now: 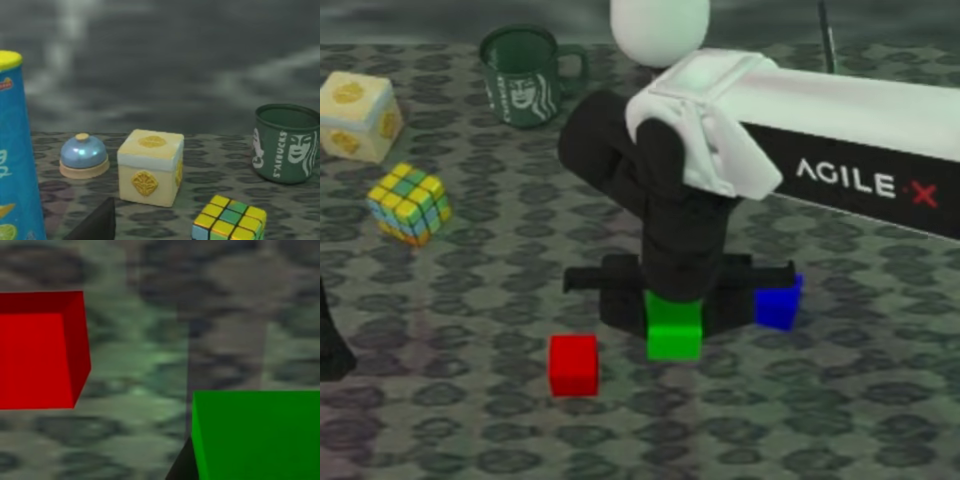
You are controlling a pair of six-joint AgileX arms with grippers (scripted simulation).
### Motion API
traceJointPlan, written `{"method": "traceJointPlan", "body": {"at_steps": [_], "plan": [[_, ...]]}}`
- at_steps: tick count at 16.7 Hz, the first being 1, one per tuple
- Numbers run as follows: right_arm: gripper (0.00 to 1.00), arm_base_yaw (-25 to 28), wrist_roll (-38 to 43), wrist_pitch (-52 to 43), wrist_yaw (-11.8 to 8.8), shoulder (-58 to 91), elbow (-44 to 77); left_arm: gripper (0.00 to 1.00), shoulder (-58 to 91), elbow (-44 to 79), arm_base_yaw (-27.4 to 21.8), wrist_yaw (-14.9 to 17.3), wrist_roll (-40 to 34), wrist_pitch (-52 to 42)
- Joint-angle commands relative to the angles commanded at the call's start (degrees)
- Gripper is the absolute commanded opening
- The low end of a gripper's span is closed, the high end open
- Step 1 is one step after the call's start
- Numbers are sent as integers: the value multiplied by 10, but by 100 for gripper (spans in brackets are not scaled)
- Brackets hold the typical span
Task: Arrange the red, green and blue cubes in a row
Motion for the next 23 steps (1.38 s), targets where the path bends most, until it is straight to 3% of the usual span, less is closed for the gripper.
{"method": "traceJointPlan", "body": {"at_steps": [5, 11, 16, 23], "plan": [[0, -2, 0, 11, -1, 3, -10, 100, 0, 0, 0, 0, 0, 0], [0, 1, 2, 125, 0, 38, -84, 100, 0, 0, 0, 0, 0, 0], [0, 2, 2, 139, 0, 44, -95, 100, 0, 0, 0, 0, 0, 0], [53, 2, 2, 139, 0, 44, -95, 100, 0, 0, 0, 0, 0, 0]]}}
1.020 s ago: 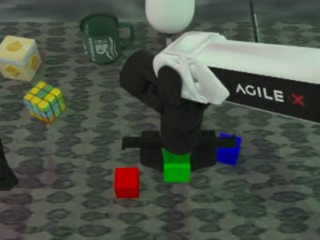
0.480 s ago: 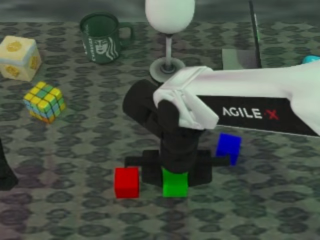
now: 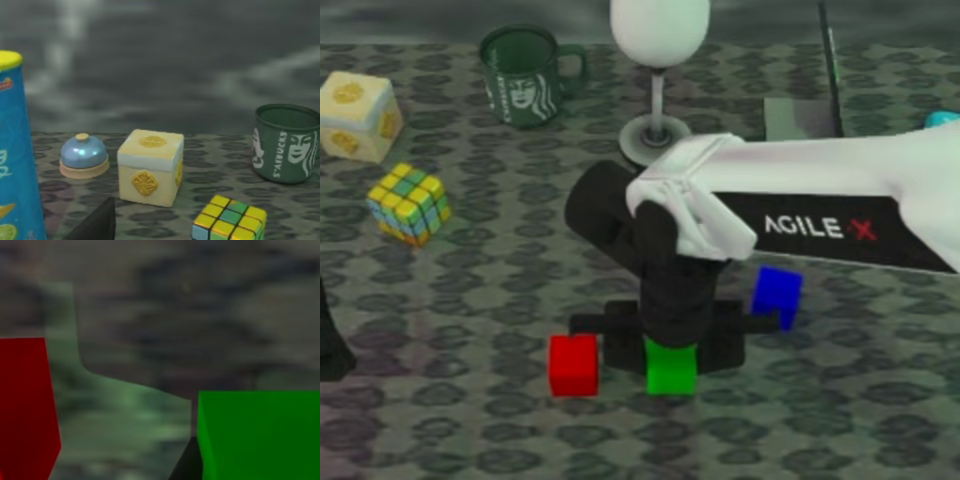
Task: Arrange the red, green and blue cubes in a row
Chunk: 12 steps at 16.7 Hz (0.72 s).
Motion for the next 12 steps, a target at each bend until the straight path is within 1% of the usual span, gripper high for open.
{"method": "traceJointPlan", "body": {"at_steps": [6, 7, 12], "plan": [[98, 0, 0, 0, 0, 0, 0, 100, 0, 0, 0, 0, 0, 0], [100, 0, 0, 0, 0, 0, 0, 100, 0, 0, 0, 0, 0, 0], [100, 0, 0, 0, 0, 0, 0, 100, 0, 0, 0, 0, 0, 0]]}}
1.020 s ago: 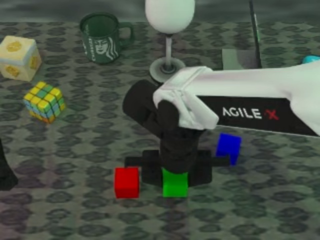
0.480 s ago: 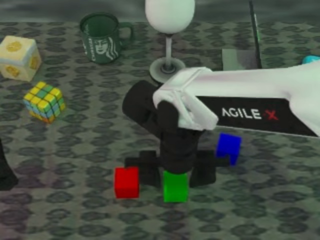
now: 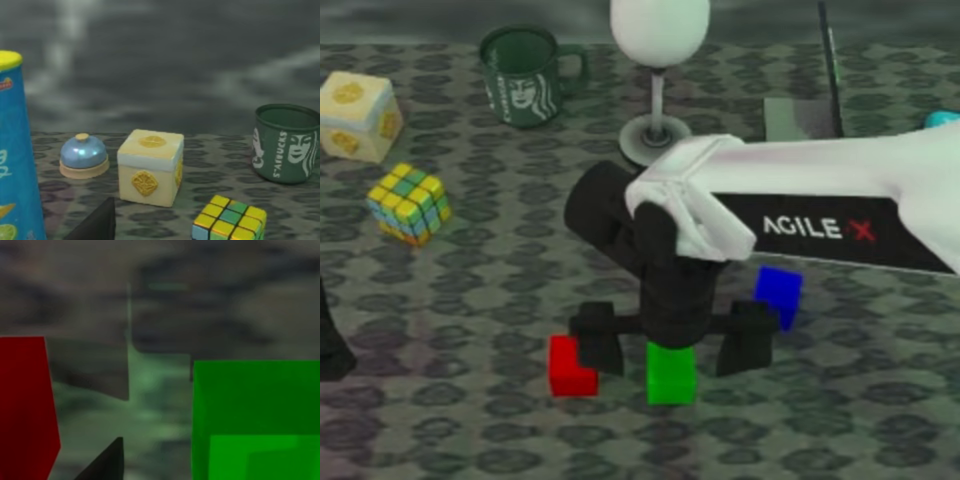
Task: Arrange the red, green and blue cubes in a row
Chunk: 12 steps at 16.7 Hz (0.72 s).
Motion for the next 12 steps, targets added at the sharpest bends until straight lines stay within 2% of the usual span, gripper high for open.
{"method": "traceJointPlan", "body": {"at_steps": [5, 12], "plan": [[100, 0, 0, -10, 0, -3, 9, 100, 0, 0, 0, 0, 0, 0], [100, 4, -1, -137, 0, -42, 93, 100, 0, 0, 0, 0, 0, 0]]}}
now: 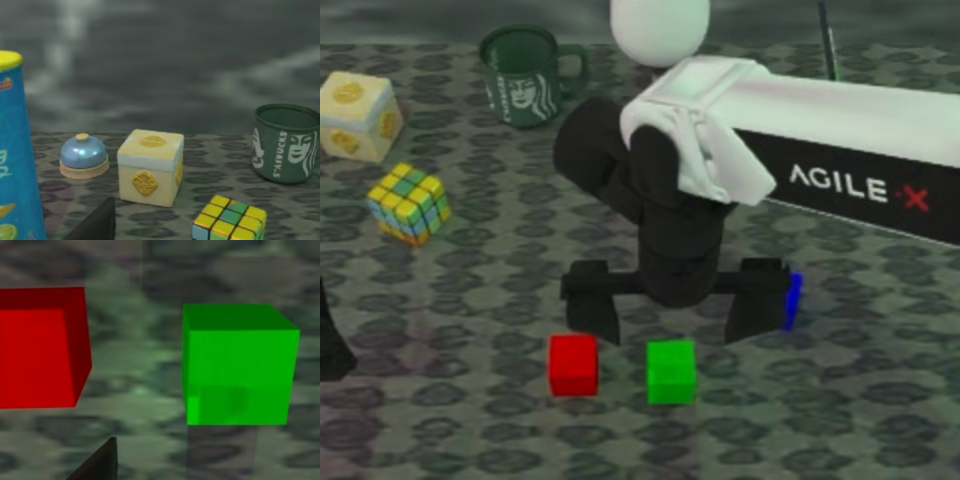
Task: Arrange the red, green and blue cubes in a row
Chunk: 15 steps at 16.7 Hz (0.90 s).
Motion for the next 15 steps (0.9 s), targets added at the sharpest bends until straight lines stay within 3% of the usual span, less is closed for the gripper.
{"method": "traceJointPlan", "body": {"at_steps": [8, 11, 15], "plan": [[100, -9, -37, -3, 0, 4, 4, 100, 0, 0, 0, 0, 0, 0], [100, -25, -124, -3, 0, 11, 8, 100, 0, 0, 0, 0, 0, 0], [100, -62, -312, -1, -1, 15, 3, 100, 0, 0, 0, 0, 0, 0]]}}
